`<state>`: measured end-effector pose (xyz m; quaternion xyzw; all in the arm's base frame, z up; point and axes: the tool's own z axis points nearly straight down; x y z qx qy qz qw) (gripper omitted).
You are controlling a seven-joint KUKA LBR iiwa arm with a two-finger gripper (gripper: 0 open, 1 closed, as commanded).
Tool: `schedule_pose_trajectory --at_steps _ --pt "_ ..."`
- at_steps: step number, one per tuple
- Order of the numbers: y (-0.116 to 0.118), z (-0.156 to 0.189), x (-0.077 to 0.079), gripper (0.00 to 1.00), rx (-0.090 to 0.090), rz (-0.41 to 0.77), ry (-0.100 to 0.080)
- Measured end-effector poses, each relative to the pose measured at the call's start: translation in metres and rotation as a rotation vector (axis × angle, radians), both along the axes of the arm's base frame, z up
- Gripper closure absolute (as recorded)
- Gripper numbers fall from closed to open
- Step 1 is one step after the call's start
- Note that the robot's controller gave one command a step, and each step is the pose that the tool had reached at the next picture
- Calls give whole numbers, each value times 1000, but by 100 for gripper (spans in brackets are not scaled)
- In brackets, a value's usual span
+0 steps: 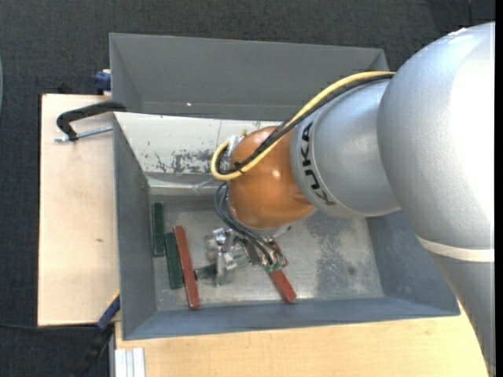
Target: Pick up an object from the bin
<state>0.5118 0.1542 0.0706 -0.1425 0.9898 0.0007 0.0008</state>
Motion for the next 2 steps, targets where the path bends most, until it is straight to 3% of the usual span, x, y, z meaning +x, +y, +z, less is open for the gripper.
schedule_pose_trajectory --at_steps 1,2 --pt "0 0 0 100 0 0 0" --pt "-18 166 1 100 1 66 -8"
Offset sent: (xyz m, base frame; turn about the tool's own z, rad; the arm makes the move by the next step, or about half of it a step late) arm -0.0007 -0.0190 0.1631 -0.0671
